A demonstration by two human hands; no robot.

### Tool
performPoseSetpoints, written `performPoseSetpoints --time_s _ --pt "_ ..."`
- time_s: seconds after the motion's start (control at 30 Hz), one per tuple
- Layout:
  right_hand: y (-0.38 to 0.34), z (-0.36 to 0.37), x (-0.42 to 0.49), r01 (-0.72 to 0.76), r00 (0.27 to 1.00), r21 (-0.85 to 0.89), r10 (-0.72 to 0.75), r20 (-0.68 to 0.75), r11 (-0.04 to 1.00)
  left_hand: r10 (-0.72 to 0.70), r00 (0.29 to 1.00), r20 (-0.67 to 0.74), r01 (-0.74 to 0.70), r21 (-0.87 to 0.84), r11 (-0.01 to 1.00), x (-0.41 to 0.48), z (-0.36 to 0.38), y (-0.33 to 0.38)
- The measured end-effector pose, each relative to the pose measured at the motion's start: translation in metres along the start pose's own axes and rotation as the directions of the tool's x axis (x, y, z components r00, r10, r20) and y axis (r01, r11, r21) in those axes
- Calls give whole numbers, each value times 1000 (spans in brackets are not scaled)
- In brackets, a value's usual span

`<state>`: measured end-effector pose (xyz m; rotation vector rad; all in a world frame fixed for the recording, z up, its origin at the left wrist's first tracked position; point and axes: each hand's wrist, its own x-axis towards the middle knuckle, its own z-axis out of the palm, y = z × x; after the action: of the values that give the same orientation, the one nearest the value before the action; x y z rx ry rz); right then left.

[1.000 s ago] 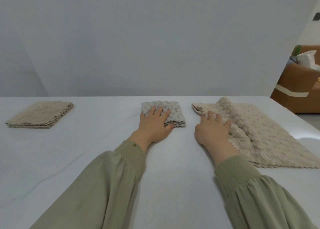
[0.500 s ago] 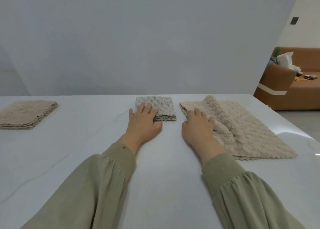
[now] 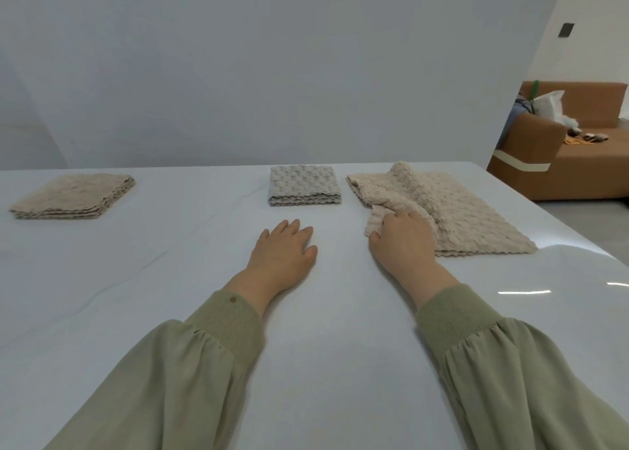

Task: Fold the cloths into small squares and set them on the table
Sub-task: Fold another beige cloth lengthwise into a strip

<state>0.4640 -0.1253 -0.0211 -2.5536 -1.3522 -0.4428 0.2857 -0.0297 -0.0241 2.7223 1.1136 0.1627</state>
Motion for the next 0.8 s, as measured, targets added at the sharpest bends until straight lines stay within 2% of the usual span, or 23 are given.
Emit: performPoseSetpoints --time_s 0.23,0.37,0.47,0.53,0.6,0.67,0.73,0.8 --pt "6 1 -3 -84 990 215 106 -95 973 63 998 -24 -64 -34 997 -27 -4 0" --pt "12 2 1 -197 963 416 254 -87 888 81 996 -40 -83 -55 995 -34 -6 0" --pt "14 1 2 -228 948 491 306 -84 841 76 996 -45 -79 -65 995 -35 -6 -1" --pt "9 -9 1 -184 908 590 365 -203 786 73 996 -46 -76 -65 995 -35 -5 -1" --pt "4 -18 1 -7 791 649 402 -462 761 77 995 -56 -80 -57 995 -35 -6 0" --pt "2 -22 0 103 672 639 420 -609 762 81 994 -72 -85 -51 995 -35 -6 0" --pt "2 -25 0 131 641 688 469 -608 714 83 993 -82 -88 -55 995 -34 -6 0" --pt "4 -29 0 66 705 770 517 -486 634 83 994 -78 -88 -60 994 -34 -5 -1"
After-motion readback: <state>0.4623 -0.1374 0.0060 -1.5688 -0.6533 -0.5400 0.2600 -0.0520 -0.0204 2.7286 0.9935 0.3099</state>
